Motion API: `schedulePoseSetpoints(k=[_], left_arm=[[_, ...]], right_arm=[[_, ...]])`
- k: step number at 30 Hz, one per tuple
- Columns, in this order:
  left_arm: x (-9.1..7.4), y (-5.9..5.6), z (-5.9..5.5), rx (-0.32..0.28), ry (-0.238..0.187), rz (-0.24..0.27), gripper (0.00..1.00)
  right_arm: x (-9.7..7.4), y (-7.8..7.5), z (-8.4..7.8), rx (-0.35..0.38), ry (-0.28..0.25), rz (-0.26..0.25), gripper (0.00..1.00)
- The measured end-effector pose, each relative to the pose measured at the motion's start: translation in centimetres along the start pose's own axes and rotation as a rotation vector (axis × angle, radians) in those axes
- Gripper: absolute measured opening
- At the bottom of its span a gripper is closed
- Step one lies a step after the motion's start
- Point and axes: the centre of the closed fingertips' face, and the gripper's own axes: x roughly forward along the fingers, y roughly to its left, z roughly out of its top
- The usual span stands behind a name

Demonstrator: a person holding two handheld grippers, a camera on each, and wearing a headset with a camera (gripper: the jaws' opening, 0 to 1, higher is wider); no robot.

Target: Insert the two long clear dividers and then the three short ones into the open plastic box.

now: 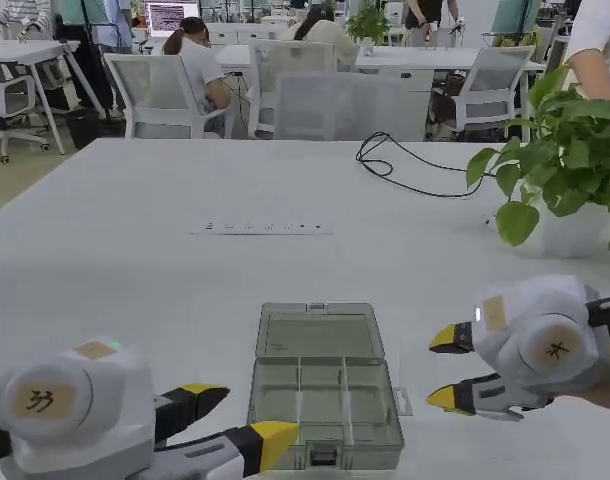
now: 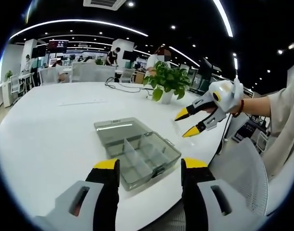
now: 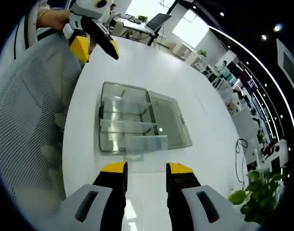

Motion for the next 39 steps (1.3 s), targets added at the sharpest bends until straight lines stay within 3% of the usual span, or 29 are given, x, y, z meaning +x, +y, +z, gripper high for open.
schedulePoseSetpoints(k=[10,16,24,33,39], left_arm=[[0.5,-1.1,0.0,-0.013,-0.006,-0.038,0.45],[0.8,-1.8,0.0,-0.055,-0.017,-0.063,0.42],[1.0,-2.5,0.4,-0.100,-0.054,-0.094,0.29],[1.0,-3.0,1.1,-0.157,-0.106,-0.128,0.17],[1.2,-3.3,1.3,-0.171,-0.116,-0.134,0.10]], right_arm=[[0.1,1.5,4.2,-0.049,-0.083,0.001,0.32],[0.2,2.5,6.7,-0.102,-0.141,-0.009,0.32],[0.2,3.4,8.7,-0.106,-0.197,-0.013,0.32],[-0.1,3.8,10.6,-0.151,-0.245,-0.055,0.32],[-0.2,4.1,11.4,-0.153,-0.267,-0.058,0.32]])
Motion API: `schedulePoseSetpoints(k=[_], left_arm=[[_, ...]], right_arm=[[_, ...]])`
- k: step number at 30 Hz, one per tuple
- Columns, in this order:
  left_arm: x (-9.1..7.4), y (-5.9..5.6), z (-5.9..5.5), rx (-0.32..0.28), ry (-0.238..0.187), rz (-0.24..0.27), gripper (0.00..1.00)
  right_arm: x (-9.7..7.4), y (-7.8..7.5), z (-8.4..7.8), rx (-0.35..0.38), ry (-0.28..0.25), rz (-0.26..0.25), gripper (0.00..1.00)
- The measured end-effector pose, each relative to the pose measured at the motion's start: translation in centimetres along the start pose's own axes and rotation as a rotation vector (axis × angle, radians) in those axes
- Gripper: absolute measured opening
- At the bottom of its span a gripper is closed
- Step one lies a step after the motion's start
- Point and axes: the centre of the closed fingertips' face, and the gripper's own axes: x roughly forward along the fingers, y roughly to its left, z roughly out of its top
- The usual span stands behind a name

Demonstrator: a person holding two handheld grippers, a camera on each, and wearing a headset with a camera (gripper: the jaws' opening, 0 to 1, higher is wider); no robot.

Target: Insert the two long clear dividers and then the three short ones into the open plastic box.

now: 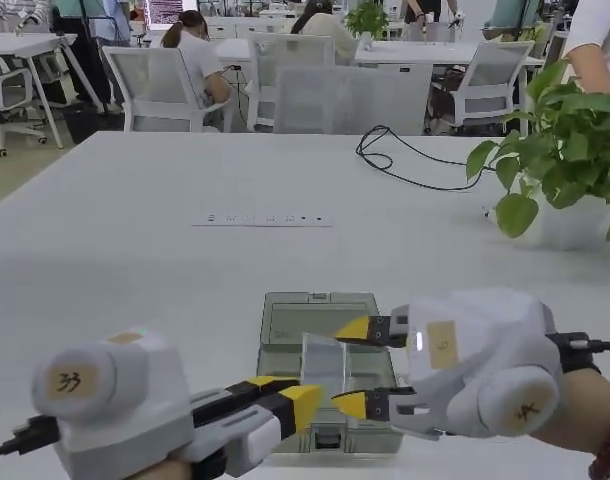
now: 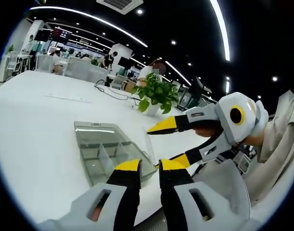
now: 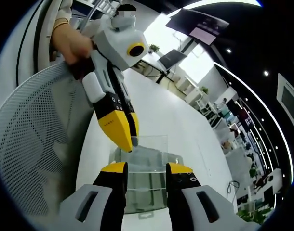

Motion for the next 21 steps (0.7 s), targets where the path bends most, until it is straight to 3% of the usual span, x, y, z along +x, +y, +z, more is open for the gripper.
schedulePoseSetpoints(k=[6,13,16,21], left_arm=[[-0.13,-0.21,0.43,-0.026,-0.030,-0.016,0.00],[-0.19,-0.47,0.56,-0.038,-0.035,-0.023,0.00],[-0.17,-0.40,0.56,-0.096,-0.031,-0.024,0.00],[-0.12,-0.39,0.80,-0.127,-0.034,-0.025,0.00]], right_arm=[[-0.09,-0.24,0.44,0.005,-0.017,-0.025,0.32],[-0.15,-0.26,0.55,0.020,-0.022,-0.034,0.32],[-0.19,-0.29,0.60,0.016,-0.024,-0.046,0.33],[-0.35,-0.49,0.65,0.024,-0.030,-0.063,0.33]])
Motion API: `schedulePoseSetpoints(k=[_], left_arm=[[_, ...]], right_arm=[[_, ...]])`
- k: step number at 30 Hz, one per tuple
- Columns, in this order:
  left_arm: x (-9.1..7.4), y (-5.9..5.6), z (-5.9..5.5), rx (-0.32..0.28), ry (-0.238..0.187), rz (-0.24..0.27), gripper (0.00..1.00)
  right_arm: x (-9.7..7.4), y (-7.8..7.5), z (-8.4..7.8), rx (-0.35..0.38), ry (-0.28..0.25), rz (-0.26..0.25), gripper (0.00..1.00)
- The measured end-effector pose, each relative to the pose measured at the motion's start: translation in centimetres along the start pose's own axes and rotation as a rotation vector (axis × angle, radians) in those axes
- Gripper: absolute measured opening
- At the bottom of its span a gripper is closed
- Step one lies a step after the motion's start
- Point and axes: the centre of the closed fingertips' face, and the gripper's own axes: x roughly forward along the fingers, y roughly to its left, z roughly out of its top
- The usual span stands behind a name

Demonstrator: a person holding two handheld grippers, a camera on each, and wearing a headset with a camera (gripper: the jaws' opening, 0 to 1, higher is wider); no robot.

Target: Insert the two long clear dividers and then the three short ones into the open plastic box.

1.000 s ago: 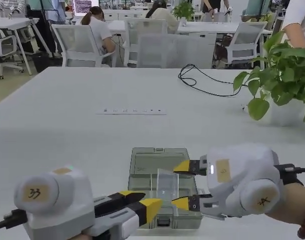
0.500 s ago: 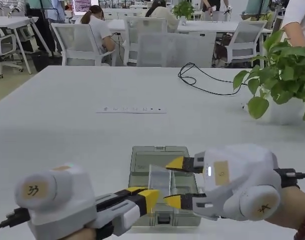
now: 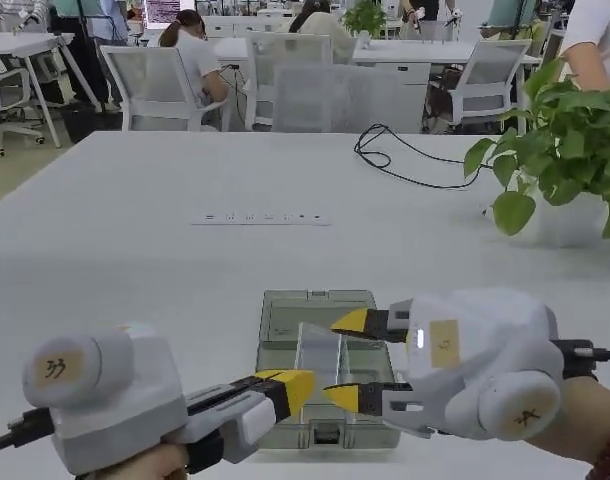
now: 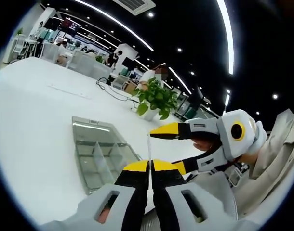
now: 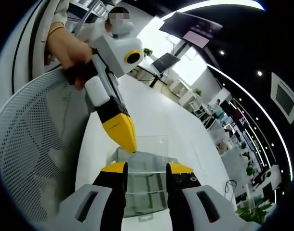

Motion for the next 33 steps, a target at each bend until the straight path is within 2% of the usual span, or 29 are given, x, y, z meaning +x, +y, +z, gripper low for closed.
schedulePoseSetpoints(k=[5,7,10,18,21,24,28,30,32,33], left_arm=[[0.0,-0.2,0.3,0.006,0.000,-0.005,0.00],[0.0,-0.2,0.4,0.032,0.003,-0.001,0.00],[-0.1,0.3,0.5,0.098,0.017,0.019,0.00],[-0.6,1.3,-0.1,0.340,0.092,0.046,0.00],[-0.8,1.4,-0.4,0.429,0.128,0.035,0.00],[-0.8,1.3,-0.7,0.475,0.156,0.010,0.00],[-0.8,1.3,-1.3,0.618,0.226,-0.009,0.00],[-0.7,1.3,-1.4,0.612,0.229,-0.015,0.00],[-0.7,1.2,-1.6,0.653,0.249,-0.033,0.00],[-0.6,1.1,-1.8,0.678,0.261,-0.038,0.00]], right_arm=[[-0.2,-0.3,0.2,0.005,-0.011,-0.020,0.33],[-0.3,-0.4,0.5,0.012,-0.024,-0.027,0.34],[-0.5,-0.5,0.8,0.042,-0.039,-0.024,0.34],[-0.9,-0.7,1.0,0.162,-0.073,0.012,0.34],[-1.1,-1.0,1.2,0.228,-0.096,0.029,0.34],[-1.1,-1.1,1.4,0.273,-0.109,0.042,0.34],[-1.1,-0.9,1.3,0.281,-0.110,0.078,0.32],[-1.1,-0.7,1.2,0.283,-0.106,0.100,0.32],[-1.1,-0.4,0.9,0.284,-0.095,0.115,0.31],[-1.1,0.2,0.6,0.302,-0.084,0.148,0.29]])
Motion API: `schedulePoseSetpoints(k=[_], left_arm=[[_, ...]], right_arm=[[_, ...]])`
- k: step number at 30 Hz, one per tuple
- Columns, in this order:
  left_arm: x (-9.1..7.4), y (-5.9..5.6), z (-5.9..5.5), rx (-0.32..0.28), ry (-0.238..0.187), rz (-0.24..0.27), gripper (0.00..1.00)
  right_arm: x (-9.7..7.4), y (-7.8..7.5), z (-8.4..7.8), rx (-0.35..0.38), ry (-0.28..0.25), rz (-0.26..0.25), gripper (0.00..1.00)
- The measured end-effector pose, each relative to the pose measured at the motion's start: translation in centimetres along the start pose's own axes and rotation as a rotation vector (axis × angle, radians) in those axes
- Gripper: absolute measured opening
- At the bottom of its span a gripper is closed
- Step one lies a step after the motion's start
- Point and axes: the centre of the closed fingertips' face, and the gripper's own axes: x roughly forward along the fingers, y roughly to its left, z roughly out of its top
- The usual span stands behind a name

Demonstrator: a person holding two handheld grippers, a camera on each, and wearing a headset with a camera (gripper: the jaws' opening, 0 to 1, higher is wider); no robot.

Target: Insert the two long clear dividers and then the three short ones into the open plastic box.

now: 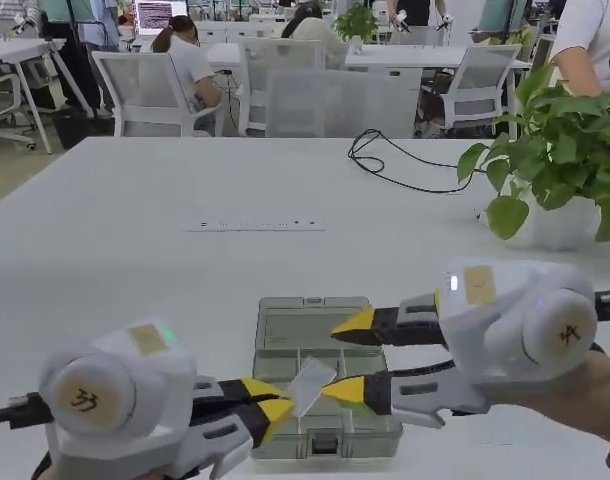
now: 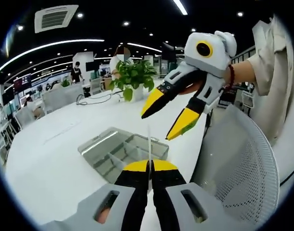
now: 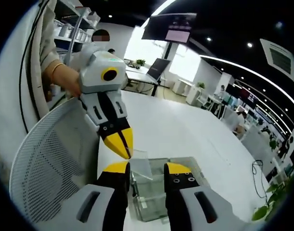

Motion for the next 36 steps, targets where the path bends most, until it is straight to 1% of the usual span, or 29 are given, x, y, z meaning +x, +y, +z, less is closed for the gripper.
schedulePoseSetpoints(k=[1,3,4,9,11,14,17,20,21,22,23,25,28,31,36], left_arm=[[0.0,-0.1,0.0,0.003,0.003,-0.004,0.00],[0.1,-0.3,-0.1,0.025,0.008,-0.020,0.00],[0.1,-0.5,-0.2,0.047,0.020,-0.030,0.00],[0.1,-1.0,-0.8,0.092,0.057,-0.063,0.00],[0.1,-1.4,-0.9,0.105,0.059,-0.090,0.00],[0.1,-1.9,-1.2,0.152,0.083,-0.110,0.00],[0.1,-2.1,-1.3,0.167,0.087,-0.125,0.00],[0.0,-2.5,-1.2,0.202,0.088,-0.145,0.00],[-0.1,-2.7,-1.3,0.209,0.090,-0.156,0.00],[-0.1,-2.8,-1.2,0.207,0.085,-0.163,0.00],[-0.1,-3.1,-1.1,0.218,0.078,-0.179,0.00],[-0.2,-3.2,-1.0,0.233,0.077,-0.188,0.00],[-0.3,-3.6,-0.8,0.244,0.058,-0.213,0.00],[-0.4,-3.9,-0.8,0.253,0.054,-0.229,0.00],[-0.6,-4.6,-0.5,0.263,0.031,-0.268,0.00]], right_arm=[[0.1,0.0,-0.2,0.009,0.003,-0.002,0.29],[0.1,0.4,-0.7,-0.009,0.017,0.015,0.28],[0.2,0.5,-0.9,-0.007,0.023,0.020,0.27],[0.3,1.2,-1.5,-0.007,0.038,0.058,0.25],[0.3,1.5,-1.7,-0.012,0.043,0.071,0.23],[0.3,2.1,-2.0,-0.020,0.050,0.108,0.21],[0.4,2.7,-2.2,-0.033,0.057,0.136,0.20],[0.5,3.2,-2.3,-0.049,0.060,0.160,0.19],[0.5,3.4,-2.3,-0.053,0.057,0.175,0.19],[0.5,3.5,-2.3,-0.052,0.059,0.178,0.18],[0.5,3.7,-2.3,-0.052,0.059,0.187,0.17],[0.5,3.9,-2.4,-0.056,0.058,0.197,0.17],[0.6,4.4,-2.4,-0.052,0.057,0.221,0.15],[0.6,4.8,-2.4,-0.057,0.056,0.238,0.14],[0.7,5.3,-2.3,-0.060,0.049,0.265,0.10]])
